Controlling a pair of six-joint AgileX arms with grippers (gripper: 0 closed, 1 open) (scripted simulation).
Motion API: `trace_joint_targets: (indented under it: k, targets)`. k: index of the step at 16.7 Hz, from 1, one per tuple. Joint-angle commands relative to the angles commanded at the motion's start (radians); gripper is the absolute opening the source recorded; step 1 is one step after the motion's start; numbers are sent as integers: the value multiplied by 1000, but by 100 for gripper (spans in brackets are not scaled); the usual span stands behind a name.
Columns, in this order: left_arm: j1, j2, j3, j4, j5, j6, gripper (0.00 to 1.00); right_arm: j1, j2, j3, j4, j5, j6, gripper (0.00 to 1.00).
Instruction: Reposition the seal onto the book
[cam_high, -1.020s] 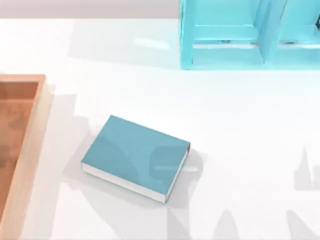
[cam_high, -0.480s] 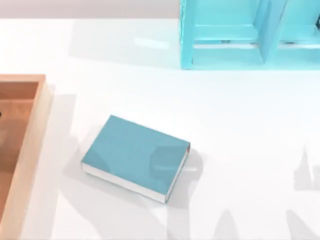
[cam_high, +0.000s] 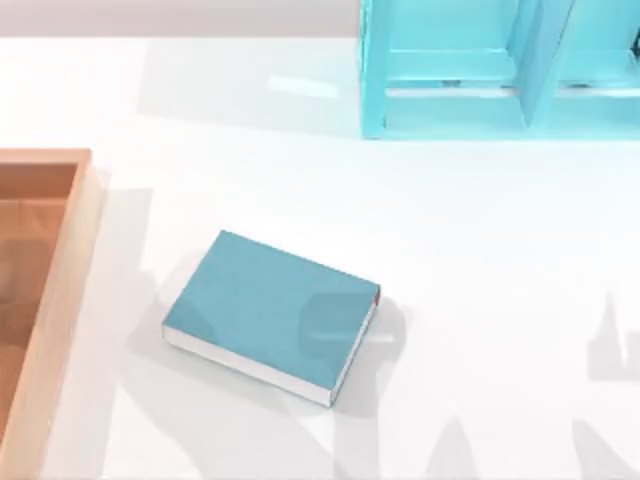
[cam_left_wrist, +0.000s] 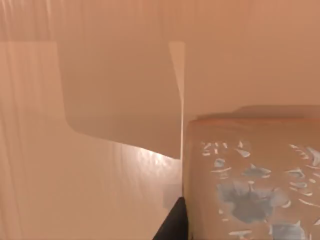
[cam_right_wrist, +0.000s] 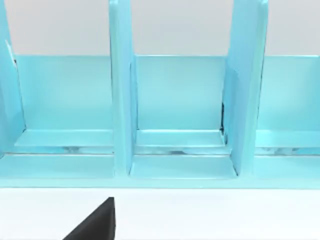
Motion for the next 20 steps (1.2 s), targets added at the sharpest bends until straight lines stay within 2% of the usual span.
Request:
trace_joint_targets:
  k: [5, 6, 15, 20]
  targets:
    - [0, 0, 0, 0, 0, 0, 2, 0, 0, 0, 0, 0, 0, 100]
    - [0, 0, 0, 0, 0, 0, 0, 0, 0, 0, 0, 0, 0, 100]
    - [-1, -2, 2, -2, 1, 0, 0, 0, 0, 0, 0, 0, 0, 100]
    - [30, -4, 94, -106, 10, -46, 0, 0, 0, 0, 0, 0, 0, 100]
